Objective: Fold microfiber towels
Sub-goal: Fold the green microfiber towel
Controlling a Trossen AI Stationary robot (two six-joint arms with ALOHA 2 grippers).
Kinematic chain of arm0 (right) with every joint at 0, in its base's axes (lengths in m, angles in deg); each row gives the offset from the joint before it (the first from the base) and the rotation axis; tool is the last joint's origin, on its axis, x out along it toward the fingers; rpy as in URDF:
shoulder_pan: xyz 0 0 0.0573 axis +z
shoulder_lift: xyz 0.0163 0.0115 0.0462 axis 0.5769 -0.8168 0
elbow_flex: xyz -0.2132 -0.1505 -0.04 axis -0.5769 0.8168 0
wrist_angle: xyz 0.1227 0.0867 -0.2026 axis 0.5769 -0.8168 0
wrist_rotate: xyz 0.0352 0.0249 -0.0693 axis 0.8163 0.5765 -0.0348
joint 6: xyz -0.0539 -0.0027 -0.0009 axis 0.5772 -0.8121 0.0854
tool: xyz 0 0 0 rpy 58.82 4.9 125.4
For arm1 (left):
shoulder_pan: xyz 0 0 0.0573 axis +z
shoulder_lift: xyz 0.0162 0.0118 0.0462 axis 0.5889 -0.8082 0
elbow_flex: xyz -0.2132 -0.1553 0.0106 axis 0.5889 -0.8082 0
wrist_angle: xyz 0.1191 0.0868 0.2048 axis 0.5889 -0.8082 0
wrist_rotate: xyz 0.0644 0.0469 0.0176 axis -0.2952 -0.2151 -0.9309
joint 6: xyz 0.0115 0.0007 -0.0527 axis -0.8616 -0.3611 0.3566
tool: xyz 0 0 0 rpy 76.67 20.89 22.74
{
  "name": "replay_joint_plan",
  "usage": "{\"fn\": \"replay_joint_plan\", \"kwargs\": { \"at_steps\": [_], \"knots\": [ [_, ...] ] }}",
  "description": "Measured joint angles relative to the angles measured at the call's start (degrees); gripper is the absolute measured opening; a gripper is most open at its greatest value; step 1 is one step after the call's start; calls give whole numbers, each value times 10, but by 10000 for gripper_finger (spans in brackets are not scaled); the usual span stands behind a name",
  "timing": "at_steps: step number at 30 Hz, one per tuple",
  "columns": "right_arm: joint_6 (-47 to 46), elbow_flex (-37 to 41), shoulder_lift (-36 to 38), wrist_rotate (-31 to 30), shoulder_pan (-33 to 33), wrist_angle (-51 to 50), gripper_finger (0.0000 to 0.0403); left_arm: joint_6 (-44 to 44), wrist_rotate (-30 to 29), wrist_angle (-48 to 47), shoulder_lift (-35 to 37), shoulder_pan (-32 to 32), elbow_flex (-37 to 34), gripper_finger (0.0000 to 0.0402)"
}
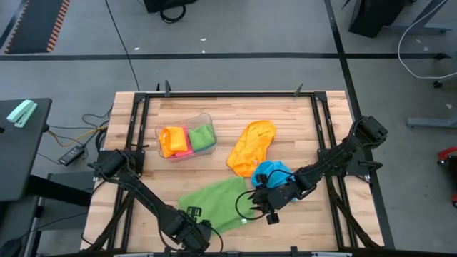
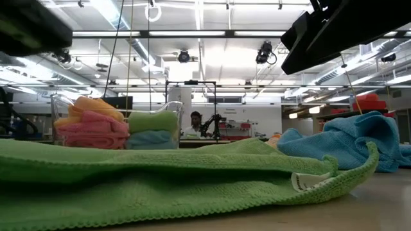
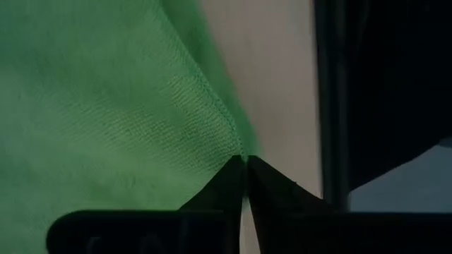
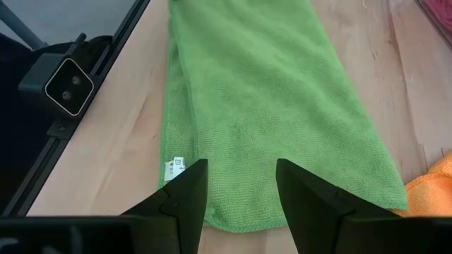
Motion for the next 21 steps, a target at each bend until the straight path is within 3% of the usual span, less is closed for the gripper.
{"fn": "replay_joint_plan", "kwargs": {
  "at_steps": [21],
  "knots": [
    [-3,0,0,0,0,0,177,53,16,55,0,-23,-36,23]
  ]
}}
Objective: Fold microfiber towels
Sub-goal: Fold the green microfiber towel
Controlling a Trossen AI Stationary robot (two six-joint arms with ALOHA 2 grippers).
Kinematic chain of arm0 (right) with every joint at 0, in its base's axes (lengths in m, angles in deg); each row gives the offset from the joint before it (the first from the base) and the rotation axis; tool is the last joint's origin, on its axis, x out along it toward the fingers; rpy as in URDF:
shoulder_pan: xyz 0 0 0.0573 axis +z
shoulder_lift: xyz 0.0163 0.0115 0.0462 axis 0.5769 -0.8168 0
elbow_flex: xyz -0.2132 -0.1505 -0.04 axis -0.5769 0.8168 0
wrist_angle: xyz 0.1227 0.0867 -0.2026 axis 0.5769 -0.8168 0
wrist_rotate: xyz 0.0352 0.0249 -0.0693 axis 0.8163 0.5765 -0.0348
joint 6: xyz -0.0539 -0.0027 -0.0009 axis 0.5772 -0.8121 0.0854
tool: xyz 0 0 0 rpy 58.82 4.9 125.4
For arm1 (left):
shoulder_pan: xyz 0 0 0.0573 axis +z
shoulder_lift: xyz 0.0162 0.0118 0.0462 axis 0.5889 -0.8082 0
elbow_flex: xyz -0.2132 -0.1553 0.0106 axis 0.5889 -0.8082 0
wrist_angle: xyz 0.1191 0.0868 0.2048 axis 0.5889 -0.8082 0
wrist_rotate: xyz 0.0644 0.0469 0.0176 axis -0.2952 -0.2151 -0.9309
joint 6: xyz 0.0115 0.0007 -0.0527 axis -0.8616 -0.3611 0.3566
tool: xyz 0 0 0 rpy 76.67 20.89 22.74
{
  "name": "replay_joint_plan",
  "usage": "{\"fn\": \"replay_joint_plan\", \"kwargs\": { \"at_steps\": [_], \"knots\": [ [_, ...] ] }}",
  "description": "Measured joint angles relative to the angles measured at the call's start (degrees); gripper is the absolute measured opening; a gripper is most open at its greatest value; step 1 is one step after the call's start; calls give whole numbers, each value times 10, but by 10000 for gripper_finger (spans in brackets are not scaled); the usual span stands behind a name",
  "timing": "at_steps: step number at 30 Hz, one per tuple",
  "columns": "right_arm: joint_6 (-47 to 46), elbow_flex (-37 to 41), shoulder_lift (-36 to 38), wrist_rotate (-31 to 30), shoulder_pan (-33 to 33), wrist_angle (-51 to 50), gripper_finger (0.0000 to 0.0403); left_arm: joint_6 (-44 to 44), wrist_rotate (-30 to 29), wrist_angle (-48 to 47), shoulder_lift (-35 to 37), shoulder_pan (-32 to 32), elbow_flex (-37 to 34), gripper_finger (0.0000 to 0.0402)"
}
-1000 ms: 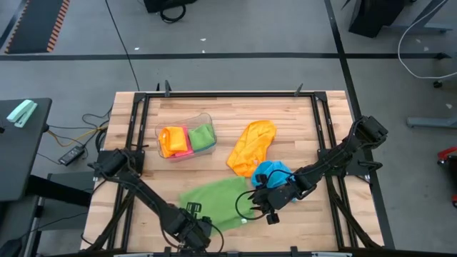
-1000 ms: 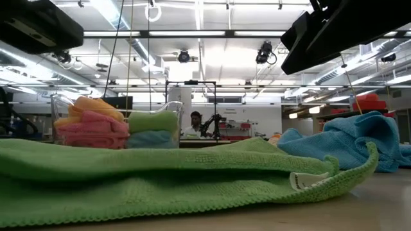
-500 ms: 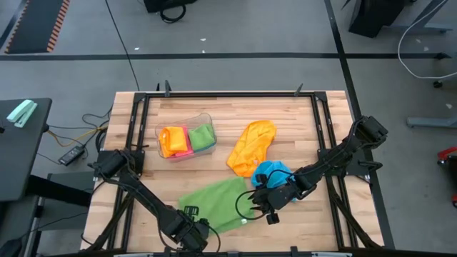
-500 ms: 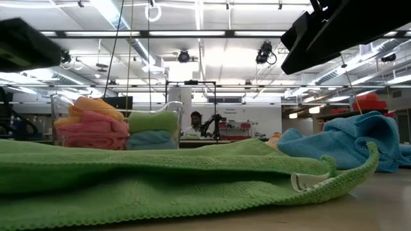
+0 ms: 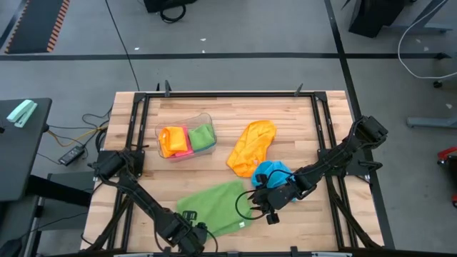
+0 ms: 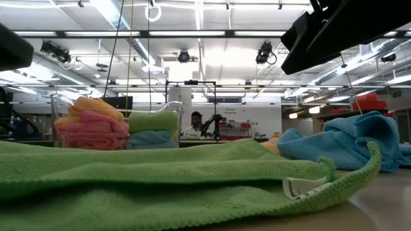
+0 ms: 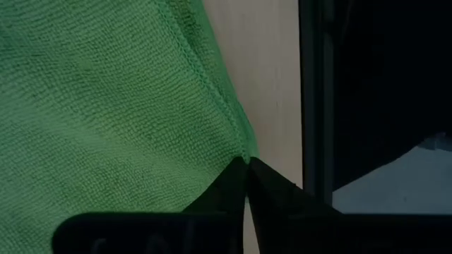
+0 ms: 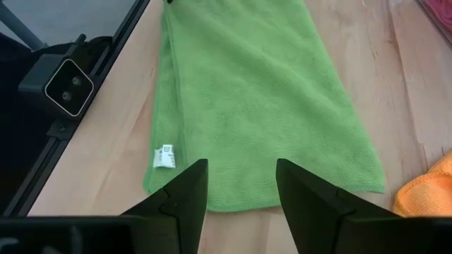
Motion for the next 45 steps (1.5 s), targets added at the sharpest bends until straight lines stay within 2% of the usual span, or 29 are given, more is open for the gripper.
{"fn": "replay_joint_plan", "kwargs": {
  "at_steps": [7,16,21,26,32,45],
  "knots": [
    [0,0,0,0,0,0,177,4,0,0,0,0,0,18],
    [2,0,0,0,0,0,177,24,6,0,0,-8,0,83],
    [1,2,0,0,-3,0,177,38,30,0,0,-8,0,102],
    [0,23,0,-1,-3,4,177,50,51,2,0,-10,0,104],
    [10,55,-4,-21,4,61,177,50,58,7,0,-9,0,96],
    [77,9,-104,-17,20,94,182,50,63,17,5,-7,2,102]
  ]
}}
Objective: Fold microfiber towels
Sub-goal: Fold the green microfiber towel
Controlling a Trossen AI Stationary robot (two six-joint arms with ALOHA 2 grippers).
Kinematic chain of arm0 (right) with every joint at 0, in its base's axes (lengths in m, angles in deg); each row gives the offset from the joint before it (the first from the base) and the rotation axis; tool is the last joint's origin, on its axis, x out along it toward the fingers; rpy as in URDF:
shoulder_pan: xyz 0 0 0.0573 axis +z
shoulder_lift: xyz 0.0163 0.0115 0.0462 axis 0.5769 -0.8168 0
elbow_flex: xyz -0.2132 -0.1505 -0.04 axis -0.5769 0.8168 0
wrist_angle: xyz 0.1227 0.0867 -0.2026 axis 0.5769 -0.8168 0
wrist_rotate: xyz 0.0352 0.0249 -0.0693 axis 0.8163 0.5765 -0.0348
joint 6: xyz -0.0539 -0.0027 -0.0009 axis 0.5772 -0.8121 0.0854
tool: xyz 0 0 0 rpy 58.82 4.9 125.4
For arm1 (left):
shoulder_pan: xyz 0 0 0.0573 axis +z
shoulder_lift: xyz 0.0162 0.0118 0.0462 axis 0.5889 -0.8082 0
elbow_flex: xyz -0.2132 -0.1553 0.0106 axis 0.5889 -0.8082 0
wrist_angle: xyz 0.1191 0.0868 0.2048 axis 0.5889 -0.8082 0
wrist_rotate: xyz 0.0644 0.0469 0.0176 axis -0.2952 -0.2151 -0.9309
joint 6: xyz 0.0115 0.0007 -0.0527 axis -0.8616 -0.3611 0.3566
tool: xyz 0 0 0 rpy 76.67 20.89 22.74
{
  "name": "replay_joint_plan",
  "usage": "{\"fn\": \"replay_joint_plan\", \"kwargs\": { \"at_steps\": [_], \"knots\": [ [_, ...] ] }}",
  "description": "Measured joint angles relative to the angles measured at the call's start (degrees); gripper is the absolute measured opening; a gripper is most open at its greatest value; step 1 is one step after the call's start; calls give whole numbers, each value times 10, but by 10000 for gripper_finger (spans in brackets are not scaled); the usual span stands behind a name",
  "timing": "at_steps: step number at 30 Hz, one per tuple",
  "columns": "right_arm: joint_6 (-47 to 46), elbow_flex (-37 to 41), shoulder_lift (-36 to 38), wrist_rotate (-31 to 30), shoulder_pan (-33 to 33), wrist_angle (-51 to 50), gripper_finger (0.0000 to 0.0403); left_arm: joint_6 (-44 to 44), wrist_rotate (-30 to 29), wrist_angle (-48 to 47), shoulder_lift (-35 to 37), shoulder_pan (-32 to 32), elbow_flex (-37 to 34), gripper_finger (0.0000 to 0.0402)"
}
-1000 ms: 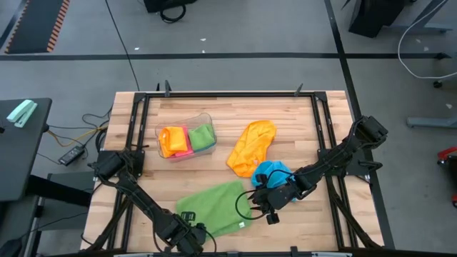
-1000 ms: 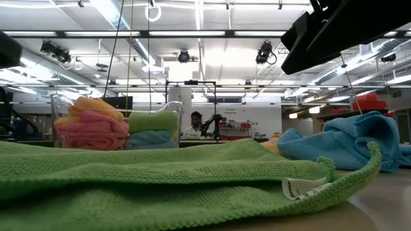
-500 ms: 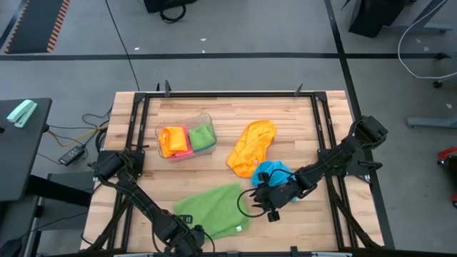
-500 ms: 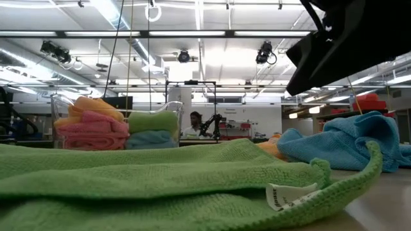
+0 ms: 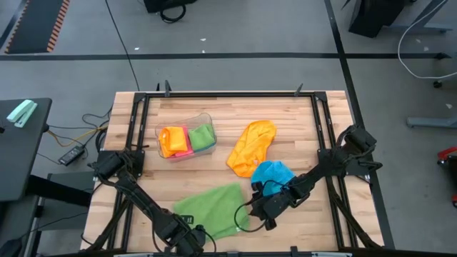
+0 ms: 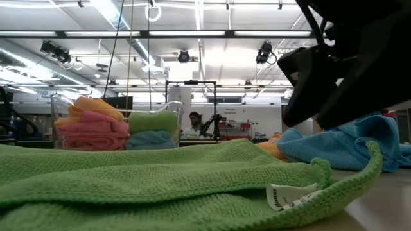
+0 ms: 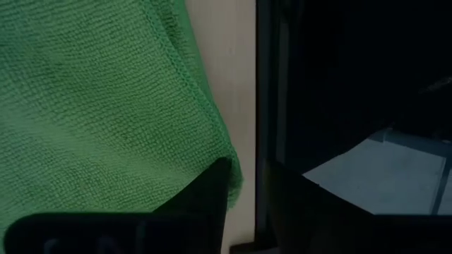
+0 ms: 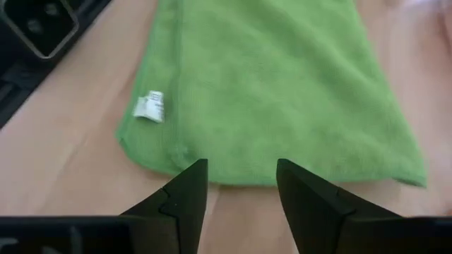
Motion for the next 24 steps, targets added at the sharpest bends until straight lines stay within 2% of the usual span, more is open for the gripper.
{"fn": "replay_joint_plan", "kwargs": {
  "at_steps": [13,20,24],
  "knots": [
    [-2,-13,-4,-4,-26,23,236,-13,0,22,4,10,0,150],
    [13,-13,-17,29,-16,64,240,-50,-5,25,7,25,0,176],
    [29,-12,-42,29,-11,90,240,-78,-42,0,7,37,0,177]
  ]
}}
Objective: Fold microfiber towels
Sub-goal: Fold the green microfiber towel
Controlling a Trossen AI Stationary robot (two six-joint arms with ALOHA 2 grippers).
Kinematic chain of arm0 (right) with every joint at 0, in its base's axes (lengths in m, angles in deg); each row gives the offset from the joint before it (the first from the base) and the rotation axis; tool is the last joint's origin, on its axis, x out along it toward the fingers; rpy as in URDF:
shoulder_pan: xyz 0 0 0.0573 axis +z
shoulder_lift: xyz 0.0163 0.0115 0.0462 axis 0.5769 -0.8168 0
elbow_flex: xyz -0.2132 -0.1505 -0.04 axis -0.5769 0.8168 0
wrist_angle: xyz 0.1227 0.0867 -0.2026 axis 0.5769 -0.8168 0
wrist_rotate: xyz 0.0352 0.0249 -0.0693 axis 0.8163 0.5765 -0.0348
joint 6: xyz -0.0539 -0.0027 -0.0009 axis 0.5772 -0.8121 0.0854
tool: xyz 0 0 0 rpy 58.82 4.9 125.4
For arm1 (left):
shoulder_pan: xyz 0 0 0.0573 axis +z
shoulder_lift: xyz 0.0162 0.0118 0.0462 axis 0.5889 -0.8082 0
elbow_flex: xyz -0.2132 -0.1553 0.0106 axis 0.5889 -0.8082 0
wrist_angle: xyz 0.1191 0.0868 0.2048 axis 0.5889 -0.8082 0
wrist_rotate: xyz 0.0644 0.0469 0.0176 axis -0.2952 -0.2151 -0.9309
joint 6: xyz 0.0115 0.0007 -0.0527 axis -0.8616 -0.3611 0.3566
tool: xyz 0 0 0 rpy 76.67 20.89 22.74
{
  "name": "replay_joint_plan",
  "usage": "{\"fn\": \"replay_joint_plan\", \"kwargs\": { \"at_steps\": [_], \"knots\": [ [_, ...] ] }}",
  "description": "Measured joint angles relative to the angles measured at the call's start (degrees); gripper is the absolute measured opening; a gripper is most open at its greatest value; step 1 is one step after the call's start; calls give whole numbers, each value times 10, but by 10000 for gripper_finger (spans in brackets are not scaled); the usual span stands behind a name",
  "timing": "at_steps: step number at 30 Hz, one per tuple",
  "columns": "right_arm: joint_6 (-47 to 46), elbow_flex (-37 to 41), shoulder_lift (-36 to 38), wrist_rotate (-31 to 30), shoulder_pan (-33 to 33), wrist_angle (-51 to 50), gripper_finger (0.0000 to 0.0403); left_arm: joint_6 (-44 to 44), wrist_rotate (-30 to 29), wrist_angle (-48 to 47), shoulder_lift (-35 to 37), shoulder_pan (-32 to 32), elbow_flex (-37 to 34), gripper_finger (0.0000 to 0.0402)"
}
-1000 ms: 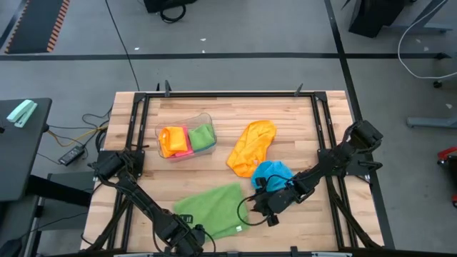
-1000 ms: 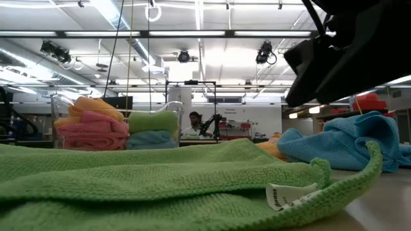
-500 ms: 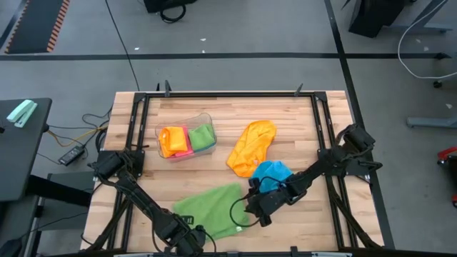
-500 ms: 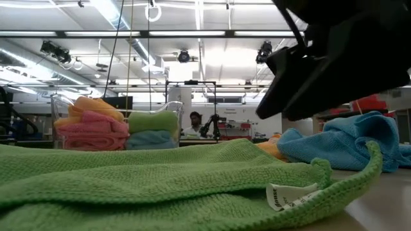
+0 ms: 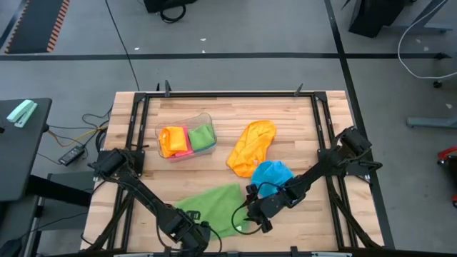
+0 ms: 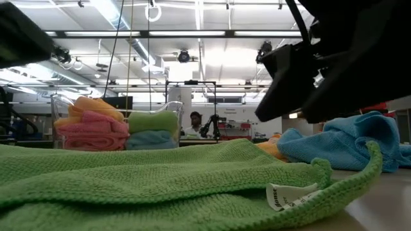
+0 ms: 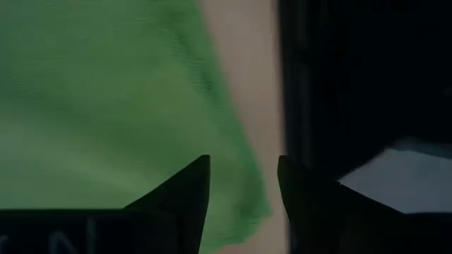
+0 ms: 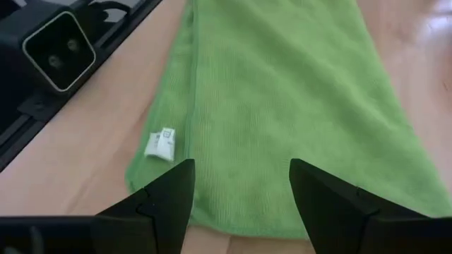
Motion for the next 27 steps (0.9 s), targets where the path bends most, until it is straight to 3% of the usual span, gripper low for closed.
{"fn": "replay_joint_plan", "kwargs": {
  "at_steps": [9,21,27],
  "knots": [
    [42,-50,-62,0,18,17,236,-17,-122,-67,0,31,-1,157],
    [44,-66,-84,-19,19,-81,233,-13,-126,-84,0,24,-1,138],
    [52,-64,-42,-39,7,-198,233,-13,-125,-84,0,24,-1,135]
  ]
}}
